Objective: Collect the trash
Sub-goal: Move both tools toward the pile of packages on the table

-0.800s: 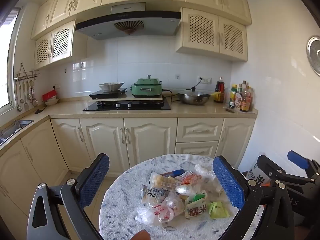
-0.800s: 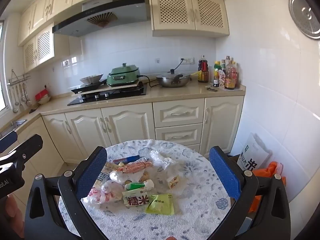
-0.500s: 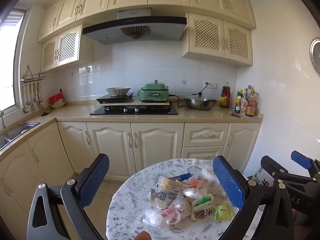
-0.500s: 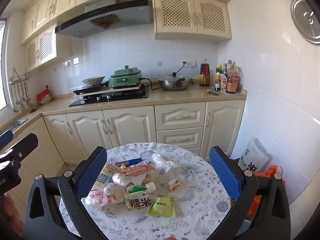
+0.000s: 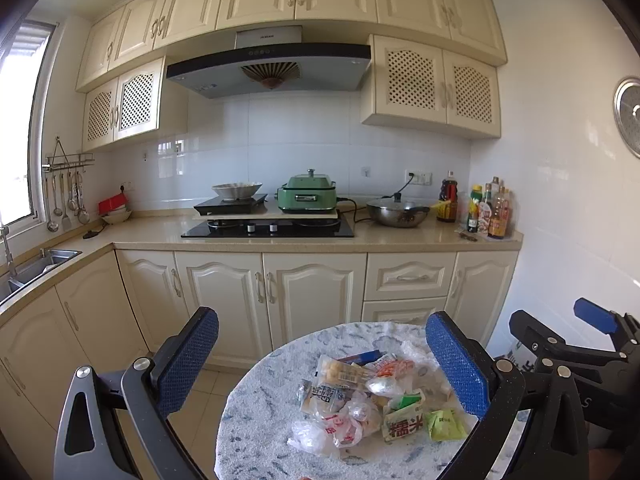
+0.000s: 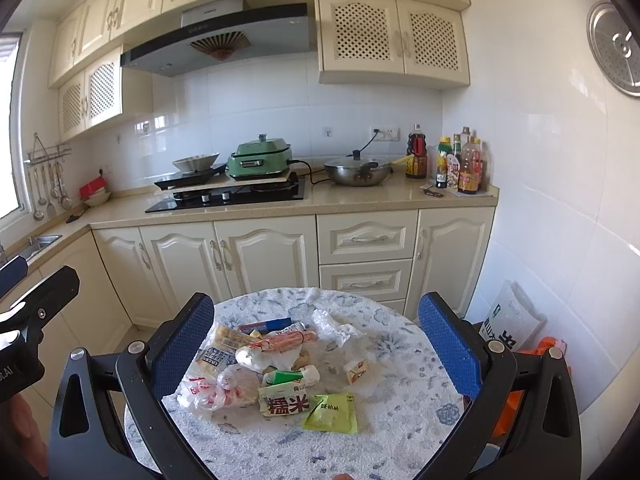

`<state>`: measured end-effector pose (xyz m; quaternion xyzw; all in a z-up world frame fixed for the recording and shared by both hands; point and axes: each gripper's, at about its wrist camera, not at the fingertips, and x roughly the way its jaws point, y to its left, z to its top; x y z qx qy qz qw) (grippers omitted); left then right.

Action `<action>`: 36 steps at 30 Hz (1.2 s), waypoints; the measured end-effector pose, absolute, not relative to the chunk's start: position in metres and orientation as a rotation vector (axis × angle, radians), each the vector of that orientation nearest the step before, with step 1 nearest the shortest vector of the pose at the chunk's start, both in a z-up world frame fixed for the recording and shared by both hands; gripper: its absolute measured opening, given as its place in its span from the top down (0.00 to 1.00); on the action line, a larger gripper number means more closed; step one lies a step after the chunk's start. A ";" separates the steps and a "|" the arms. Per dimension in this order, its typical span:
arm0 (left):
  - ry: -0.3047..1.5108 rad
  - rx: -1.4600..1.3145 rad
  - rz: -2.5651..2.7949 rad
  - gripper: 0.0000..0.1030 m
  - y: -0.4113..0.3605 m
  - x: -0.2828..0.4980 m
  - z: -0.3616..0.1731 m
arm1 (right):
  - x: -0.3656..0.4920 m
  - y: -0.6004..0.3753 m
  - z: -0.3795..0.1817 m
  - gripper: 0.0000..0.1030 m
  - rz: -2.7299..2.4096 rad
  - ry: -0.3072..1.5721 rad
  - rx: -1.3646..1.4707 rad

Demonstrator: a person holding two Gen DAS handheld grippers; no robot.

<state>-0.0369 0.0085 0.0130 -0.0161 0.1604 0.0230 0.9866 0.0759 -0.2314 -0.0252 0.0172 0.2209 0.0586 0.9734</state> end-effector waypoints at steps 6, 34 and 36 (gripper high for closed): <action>0.327 -0.034 0.055 0.01 0.011 -0.042 0.014 | 0.074 -0.229 -0.028 0.00 0.124 0.447 0.035; 0.558 0.006 -0.005 0.01 0.016 0.041 -0.048 | 0.121 -0.243 -0.099 0.00 0.100 0.673 0.011; 0.601 0.019 -0.015 0.01 0.012 0.052 -0.059 | 0.127 -0.245 -0.113 0.00 0.100 0.715 0.016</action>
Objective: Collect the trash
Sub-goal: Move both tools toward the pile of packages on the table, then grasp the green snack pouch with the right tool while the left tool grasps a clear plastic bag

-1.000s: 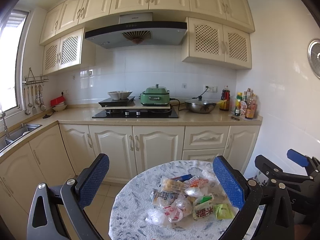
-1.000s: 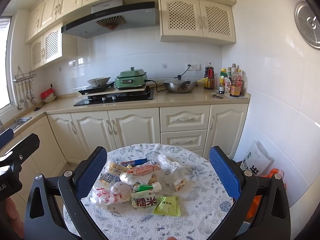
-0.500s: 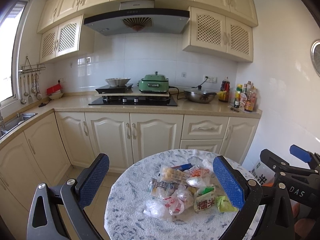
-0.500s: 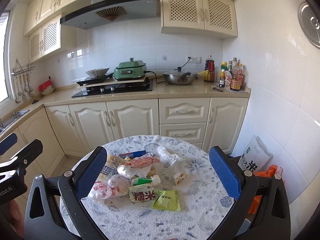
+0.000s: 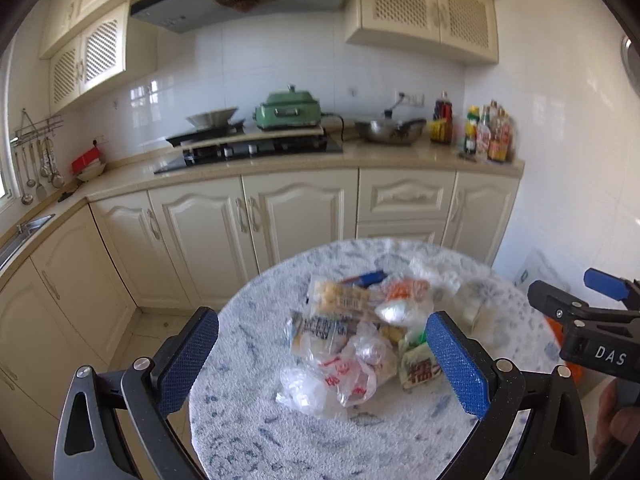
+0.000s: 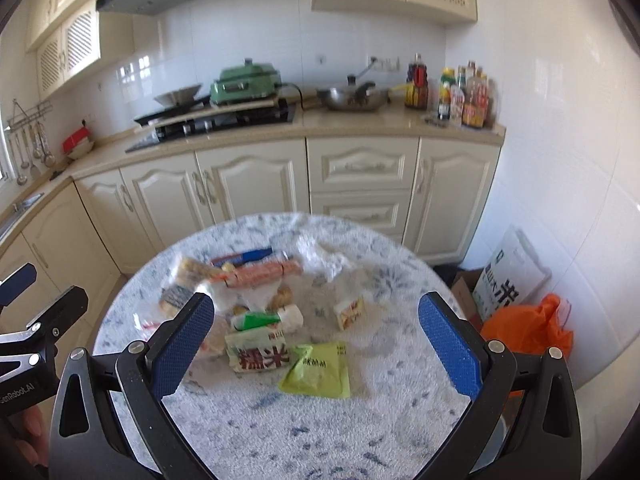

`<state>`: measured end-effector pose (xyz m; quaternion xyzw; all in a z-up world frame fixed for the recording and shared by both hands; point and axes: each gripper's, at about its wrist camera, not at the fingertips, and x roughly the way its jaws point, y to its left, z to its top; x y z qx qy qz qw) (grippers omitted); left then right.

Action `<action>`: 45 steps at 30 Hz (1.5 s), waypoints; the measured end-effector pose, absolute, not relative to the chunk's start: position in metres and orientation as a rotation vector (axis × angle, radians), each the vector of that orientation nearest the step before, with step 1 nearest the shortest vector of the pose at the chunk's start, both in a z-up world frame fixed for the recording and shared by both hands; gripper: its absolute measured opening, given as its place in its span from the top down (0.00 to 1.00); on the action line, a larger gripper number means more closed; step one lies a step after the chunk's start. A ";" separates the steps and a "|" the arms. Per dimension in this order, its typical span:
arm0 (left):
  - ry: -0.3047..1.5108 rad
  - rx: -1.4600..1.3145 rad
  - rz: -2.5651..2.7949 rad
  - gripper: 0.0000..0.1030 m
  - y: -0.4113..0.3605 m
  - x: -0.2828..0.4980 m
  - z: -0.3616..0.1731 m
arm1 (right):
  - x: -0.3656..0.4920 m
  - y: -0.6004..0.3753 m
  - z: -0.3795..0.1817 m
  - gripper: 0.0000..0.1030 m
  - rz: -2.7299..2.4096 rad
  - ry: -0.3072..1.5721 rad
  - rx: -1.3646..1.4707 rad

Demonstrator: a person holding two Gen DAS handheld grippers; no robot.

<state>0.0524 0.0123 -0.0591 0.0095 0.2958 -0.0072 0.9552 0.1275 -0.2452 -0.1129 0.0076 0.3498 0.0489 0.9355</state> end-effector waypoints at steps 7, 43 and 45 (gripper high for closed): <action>0.732 0.048 -0.037 0.01 0.008 0.093 -0.094 | 0.148 -0.250 -0.171 0.00 0.103 0.866 0.012; 0.909 -0.018 -0.149 0.65 -0.002 0.196 -0.200 | 0.179 -0.268 -0.261 0.66 0.180 1.046 0.037; 0.903 -0.037 -0.170 0.65 0.002 0.187 -0.199 | 0.175 -0.274 -0.259 0.68 0.192 1.043 0.069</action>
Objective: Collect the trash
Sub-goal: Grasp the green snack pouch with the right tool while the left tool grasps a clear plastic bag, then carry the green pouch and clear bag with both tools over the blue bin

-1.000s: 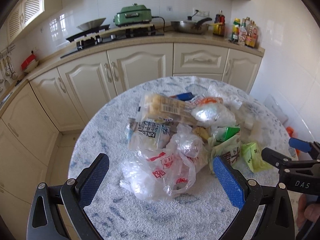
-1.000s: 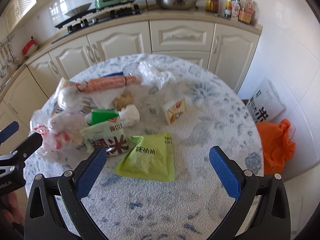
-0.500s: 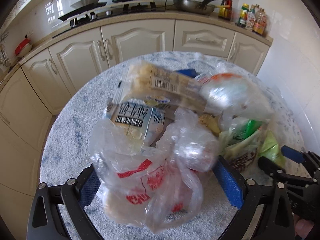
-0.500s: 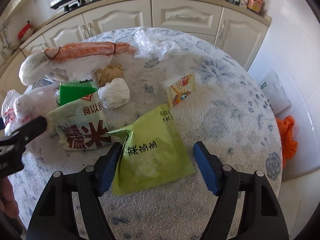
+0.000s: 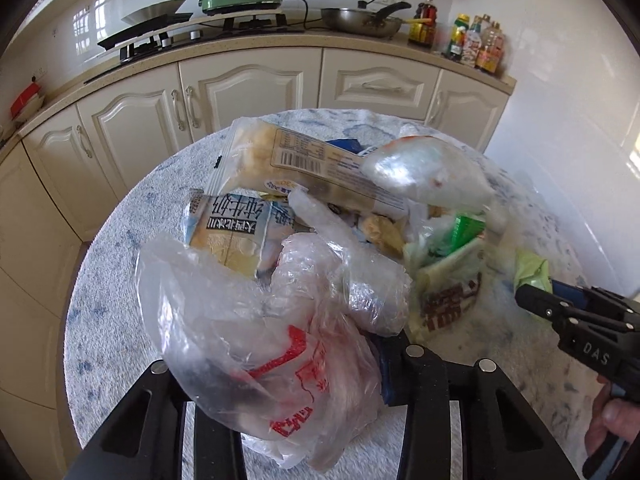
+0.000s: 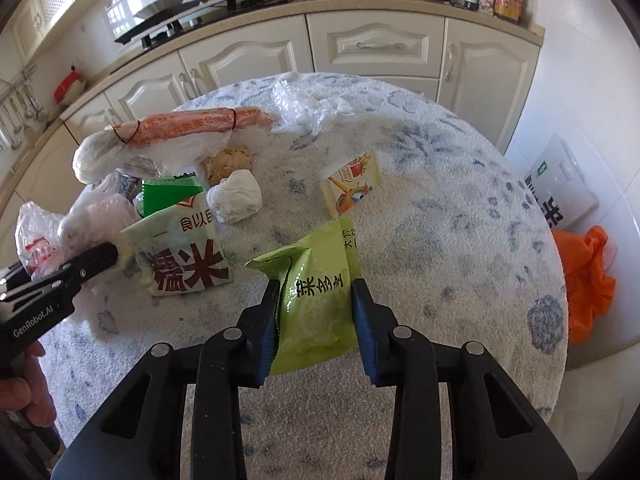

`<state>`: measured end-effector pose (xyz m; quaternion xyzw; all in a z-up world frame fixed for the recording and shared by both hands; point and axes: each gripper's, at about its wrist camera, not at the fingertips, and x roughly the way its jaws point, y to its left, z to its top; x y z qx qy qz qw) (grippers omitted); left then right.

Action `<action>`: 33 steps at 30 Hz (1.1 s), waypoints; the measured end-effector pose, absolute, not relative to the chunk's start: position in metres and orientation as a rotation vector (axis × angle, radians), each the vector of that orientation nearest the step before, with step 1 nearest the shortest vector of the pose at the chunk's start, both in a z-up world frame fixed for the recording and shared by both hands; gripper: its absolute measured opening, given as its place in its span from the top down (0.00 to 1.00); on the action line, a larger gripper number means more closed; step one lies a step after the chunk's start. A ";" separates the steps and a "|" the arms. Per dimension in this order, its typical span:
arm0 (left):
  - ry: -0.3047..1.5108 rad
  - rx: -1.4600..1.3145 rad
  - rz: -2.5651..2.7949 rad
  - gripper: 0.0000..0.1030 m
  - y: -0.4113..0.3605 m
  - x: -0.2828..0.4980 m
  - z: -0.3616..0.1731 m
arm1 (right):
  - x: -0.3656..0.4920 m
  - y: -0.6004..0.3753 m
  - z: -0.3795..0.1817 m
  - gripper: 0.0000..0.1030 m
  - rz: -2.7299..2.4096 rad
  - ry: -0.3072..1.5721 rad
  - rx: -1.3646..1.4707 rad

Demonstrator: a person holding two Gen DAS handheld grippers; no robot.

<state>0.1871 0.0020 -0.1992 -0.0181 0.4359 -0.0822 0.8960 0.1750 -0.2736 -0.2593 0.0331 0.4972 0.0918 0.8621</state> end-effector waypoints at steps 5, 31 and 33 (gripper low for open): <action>0.891 -0.045 -0.180 0.66 0.006 0.164 -0.198 | 0.167 -0.285 -0.253 0.68 0.218 1.031 0.128; 0.680 0.099 -0.627 0.65 -0.194 0.091 -0.111 | 0.091 -0.475 -0.168 0.68 -0.038 0.774 0.351; 0.712 0.118 -0.696 0.65 -0.226 0.091 -0.120 | 0.080 -0.500 -0.172 0.68 -0.100 0.776 0.373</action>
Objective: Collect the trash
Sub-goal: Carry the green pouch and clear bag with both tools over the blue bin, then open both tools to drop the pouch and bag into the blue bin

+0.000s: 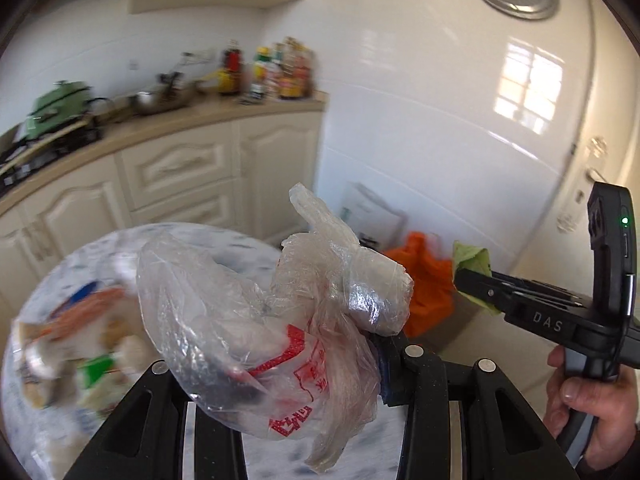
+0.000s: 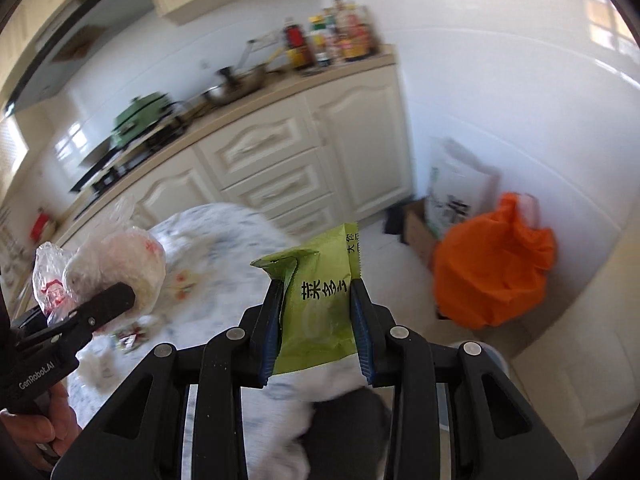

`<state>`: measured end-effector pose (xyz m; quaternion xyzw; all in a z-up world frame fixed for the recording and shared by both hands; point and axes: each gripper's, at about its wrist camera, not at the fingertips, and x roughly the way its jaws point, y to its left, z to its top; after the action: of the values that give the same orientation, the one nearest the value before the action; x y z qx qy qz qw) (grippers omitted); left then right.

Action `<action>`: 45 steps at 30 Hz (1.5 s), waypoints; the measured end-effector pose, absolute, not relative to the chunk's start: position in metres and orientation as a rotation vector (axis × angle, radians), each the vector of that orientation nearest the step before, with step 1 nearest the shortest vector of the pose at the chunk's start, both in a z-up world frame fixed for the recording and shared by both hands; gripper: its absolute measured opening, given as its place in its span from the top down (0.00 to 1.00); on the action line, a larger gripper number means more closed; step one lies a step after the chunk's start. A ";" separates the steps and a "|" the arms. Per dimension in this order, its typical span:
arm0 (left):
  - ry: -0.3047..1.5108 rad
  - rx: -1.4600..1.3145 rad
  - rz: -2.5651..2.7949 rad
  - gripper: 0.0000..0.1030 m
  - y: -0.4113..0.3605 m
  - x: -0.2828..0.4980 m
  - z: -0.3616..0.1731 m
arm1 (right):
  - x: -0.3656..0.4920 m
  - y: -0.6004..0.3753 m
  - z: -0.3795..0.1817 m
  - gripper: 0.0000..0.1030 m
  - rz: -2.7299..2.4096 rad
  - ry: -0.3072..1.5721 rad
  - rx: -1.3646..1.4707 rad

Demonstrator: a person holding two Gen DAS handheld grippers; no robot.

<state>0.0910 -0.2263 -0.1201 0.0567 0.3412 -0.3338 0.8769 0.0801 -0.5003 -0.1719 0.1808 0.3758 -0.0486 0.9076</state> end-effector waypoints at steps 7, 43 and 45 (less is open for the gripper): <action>0.840 0.225 -0.905 0.65 -0.342 0.079 -0.161 | 0.037 -0.604 -0.228 0.68 -0.331 0.861 0.485; 0.923 0.425 -0.873 0.02 -0.479 0.097 -0.217 | 0.000 -0.696 -0.318 0.00 -0.561 0.922 0.802; 0.892 0.396 -0.867 0.02 -0.457 0.093 -0.199 | 0.004 -0.687 -0.303 0.00 -0.552 0.910 0.780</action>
<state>0.0926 -0.4574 -0.1987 0.1841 0.4151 -0.4033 0.7945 0.0045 -0.6869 -0.3030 0.3622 0.4228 -0.2563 0.7902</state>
